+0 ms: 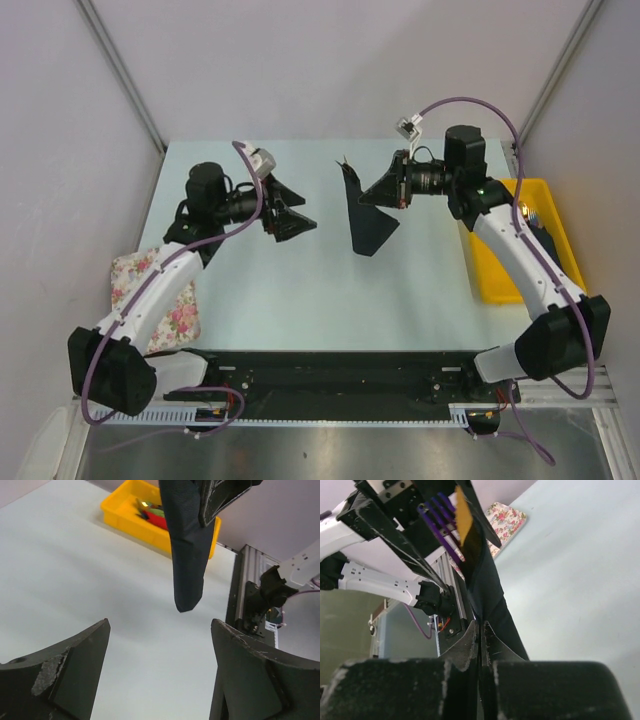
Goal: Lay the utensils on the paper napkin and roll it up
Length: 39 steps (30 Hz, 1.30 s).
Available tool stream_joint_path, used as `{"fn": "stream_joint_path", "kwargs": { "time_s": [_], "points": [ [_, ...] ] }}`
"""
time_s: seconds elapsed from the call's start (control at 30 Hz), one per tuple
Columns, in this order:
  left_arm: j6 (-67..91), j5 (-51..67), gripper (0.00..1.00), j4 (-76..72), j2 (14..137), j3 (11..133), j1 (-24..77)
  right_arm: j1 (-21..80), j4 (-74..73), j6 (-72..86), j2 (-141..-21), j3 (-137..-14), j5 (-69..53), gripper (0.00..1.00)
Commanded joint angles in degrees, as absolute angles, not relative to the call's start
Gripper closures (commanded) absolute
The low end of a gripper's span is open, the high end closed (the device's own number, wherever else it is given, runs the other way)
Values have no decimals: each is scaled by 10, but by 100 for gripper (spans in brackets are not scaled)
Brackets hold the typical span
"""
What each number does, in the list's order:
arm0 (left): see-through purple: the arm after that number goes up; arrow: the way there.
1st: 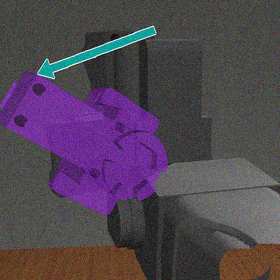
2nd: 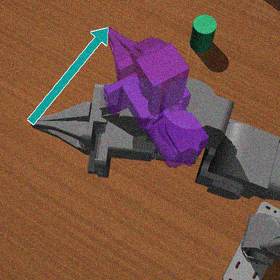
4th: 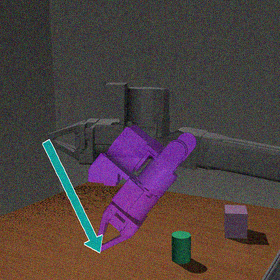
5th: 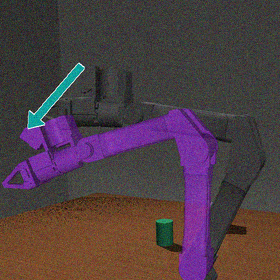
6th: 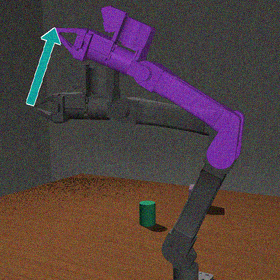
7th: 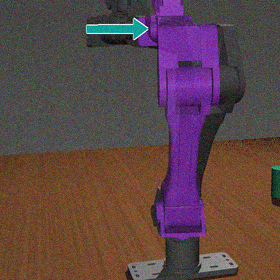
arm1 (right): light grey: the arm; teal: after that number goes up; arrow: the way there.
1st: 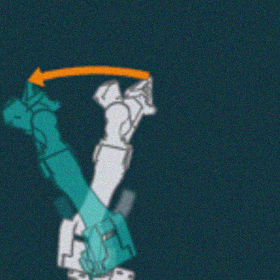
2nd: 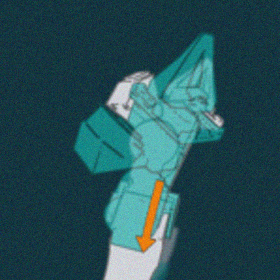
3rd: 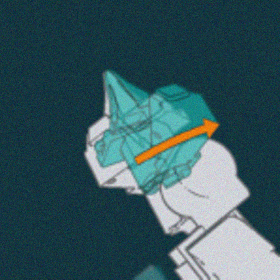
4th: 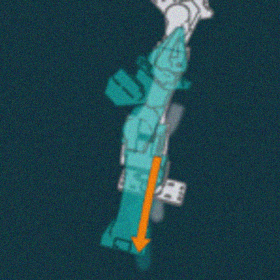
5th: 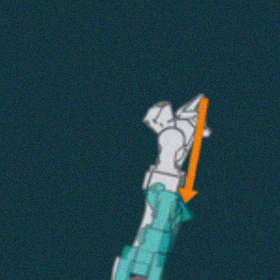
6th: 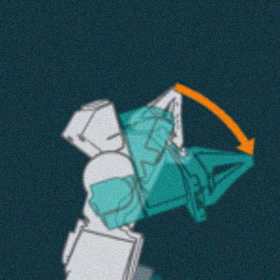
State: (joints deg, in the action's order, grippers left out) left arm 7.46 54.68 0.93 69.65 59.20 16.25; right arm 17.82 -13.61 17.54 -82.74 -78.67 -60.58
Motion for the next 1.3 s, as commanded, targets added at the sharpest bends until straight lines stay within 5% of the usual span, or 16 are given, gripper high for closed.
{"fn": "stream_joint_path", "kwargs": {
  "time_s": [0.0, 0.3, 0.87, 1.27],
  "points": [
    [62, 536, 14, -47, 679, 599, 218, 199, -171, 120, -765, -815, -585, 100],
    [117, 433, 19, -111, 695, 605, 343, 235, -191, 93, -709, -814, -536, 100],
    [212, 458, 35, -189, 723, 628, 363, 285, -193, 92, -679, -815, -461, 100],
    [213, 481, 84, -171, 747, 645, 363, 286, -178, 106, -671, -816, -432, 100]
  ]
}}
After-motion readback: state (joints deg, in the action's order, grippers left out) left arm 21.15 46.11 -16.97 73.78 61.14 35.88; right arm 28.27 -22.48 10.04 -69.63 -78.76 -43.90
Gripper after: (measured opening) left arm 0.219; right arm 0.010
